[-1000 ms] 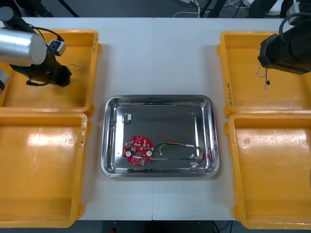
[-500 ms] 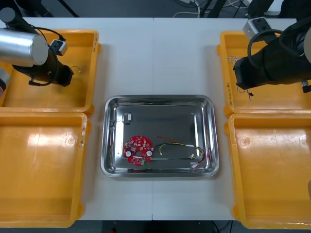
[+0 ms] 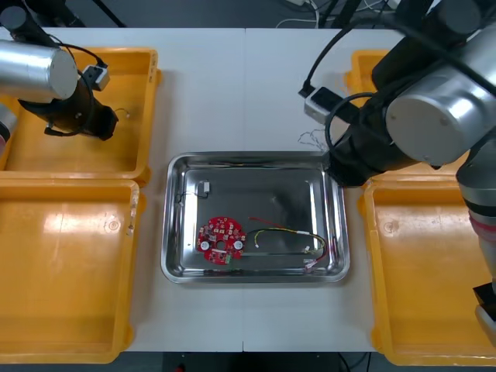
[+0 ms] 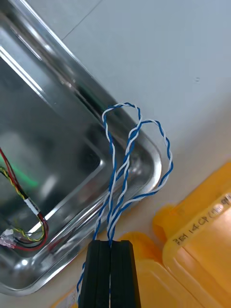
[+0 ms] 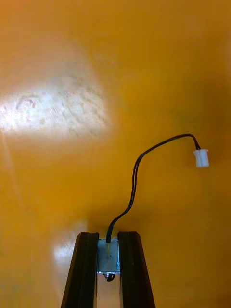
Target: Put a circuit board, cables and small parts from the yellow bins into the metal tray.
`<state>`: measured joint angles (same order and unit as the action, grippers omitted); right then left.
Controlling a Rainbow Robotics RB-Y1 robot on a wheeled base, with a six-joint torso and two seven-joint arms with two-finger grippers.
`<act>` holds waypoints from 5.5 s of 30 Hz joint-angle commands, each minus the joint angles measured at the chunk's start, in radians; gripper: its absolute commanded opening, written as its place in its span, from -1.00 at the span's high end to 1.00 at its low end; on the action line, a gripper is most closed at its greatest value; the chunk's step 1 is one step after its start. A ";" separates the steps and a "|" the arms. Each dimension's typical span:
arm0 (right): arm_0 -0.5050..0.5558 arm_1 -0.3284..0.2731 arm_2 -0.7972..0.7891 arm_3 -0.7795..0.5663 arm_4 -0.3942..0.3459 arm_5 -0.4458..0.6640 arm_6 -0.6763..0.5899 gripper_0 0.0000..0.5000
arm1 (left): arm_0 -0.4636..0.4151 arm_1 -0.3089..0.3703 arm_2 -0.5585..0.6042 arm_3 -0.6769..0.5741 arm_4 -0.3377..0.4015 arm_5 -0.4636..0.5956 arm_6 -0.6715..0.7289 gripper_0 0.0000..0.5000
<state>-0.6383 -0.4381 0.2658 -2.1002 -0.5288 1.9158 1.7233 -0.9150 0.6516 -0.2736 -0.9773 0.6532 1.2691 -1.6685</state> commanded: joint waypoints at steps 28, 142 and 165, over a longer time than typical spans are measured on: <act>-0.041 0.101 0.178 0.270 0.059 -0.166 0.478 1.00 | -0.008 0.013 0.102 -0.524 -0.056 0.424 0.188 1.00; 0.236 -0.447 -0.505 0.037 -0.350 0.004 -0.544 -1.00 | 0.104 -0.178 -0.570 -0.738 -0.222 0.156 1.210 1.00; 0.345 -0.473 -0.557 0.085 -0.370 0.004 -0.557 -1.00 | 0.105 -0.175 -0.593 -0.733 -0.227 0.150 1.224 -1.00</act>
<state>-0.3390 -0.8626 -0.2485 -1.9711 -0.8904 1.9163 1.2141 -0.8129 0.4952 -0.8592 -1.7000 0.4371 1.4317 -0.5070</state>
